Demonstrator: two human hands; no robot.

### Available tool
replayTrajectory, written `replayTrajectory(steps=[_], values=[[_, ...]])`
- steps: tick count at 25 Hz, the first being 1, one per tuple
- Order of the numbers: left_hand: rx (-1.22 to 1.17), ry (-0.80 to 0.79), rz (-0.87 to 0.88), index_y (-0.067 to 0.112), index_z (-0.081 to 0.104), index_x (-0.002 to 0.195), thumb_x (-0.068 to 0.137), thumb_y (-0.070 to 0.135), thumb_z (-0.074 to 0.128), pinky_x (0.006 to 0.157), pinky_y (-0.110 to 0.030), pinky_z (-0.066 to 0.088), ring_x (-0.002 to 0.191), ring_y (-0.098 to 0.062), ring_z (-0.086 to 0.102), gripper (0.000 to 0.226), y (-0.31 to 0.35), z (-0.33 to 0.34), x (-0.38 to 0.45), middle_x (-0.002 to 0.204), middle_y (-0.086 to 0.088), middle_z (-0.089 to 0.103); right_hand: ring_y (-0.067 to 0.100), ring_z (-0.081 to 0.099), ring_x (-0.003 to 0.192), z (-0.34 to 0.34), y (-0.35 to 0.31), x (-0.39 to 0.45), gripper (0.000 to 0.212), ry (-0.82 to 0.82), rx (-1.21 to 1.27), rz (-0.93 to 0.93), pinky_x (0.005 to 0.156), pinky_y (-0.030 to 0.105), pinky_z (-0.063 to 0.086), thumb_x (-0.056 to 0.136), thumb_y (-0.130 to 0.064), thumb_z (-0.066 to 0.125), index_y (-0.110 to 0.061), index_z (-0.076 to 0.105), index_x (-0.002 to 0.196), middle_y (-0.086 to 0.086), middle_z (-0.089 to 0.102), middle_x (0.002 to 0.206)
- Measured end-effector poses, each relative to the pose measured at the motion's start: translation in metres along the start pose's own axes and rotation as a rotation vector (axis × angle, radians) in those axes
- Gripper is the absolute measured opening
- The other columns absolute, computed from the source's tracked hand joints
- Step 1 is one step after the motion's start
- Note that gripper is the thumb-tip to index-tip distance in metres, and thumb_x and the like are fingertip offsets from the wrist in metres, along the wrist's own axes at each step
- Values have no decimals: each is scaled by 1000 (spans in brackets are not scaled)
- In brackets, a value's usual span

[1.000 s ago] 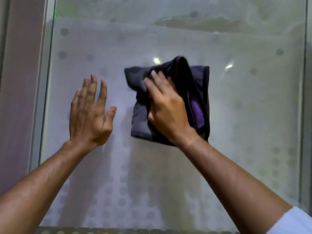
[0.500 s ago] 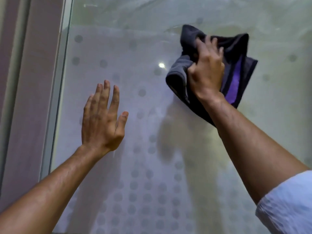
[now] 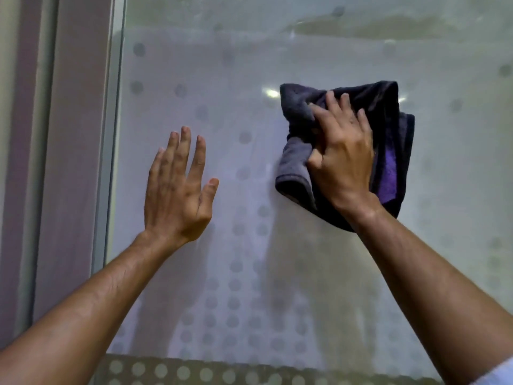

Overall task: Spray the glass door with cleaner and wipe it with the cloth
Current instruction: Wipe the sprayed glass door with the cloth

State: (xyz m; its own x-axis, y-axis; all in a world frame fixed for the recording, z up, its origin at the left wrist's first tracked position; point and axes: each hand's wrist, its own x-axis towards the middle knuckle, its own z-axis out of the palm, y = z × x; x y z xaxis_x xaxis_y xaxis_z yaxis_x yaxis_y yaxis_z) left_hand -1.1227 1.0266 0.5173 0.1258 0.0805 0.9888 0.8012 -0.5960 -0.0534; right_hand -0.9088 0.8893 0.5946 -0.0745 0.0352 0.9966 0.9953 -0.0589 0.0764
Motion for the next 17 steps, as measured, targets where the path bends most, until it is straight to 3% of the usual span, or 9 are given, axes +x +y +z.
replayTrajectory(steps=[3, 7, 11, 13, 17], values=[[4, 11, 9, 15, 7, 157, 96, 43, 28, 123, -40, 1, 153, -25, -2, 70, 0, 2, 1, 166, -12, 2, 27, 32, 145, 14, -21, 11, 61, -23, 11, -68, 120, 46, 18, 75, -8, 51, -18, 56, 135, 11, 42, 153], [-9, 19, -1, 16, 9, 157, 97, 40, 31, 122, -40, 1, 153, -26, 0, 69, 0, 4, -10, 165, -13, 3, 29, 36, 142, 22, -27, -51, 53, -110, 80, -279, 116, 40, 28, 78, -4, 55, -12, 60, 129, 14, 45, 150], [-2, 0, -18, 18, 5, 158, 98, 41, 30, 123, -43, 2, 153, -26, -1, 69, 4, 6, -28, 165, -13, 2, 31, 44, 137, 3, -3, -139, 42, -240, 105, -363, 104, 44, 46, 88, -5, 50, -9, 61, 129, 16, 45, 149], [-8, -18, -12, 17, 4, 158, 98, 41, 30, 123, -43, 1, 153, -27, -2, 70, 7, 6, -39, 165, -14, 1, 33, 46, 136, -6, 13, -144, 42, -177, 37, -300, 102, 46, 46, 88, -7, 51, -11, 62, 129, 16, 46, 148], [1, -29, -3, 16, 4, 157, 97, 40, 31, 123, -44, 2, 153, -28, -1, 70, 14, 10, -58, 165, -15, 2, 35, 38, 141, 7, -17, -123, 62, -3, -3, 16, 116, 51, 26, 69, -3, 54, -15, 62, 129, 18, 47, 147]])
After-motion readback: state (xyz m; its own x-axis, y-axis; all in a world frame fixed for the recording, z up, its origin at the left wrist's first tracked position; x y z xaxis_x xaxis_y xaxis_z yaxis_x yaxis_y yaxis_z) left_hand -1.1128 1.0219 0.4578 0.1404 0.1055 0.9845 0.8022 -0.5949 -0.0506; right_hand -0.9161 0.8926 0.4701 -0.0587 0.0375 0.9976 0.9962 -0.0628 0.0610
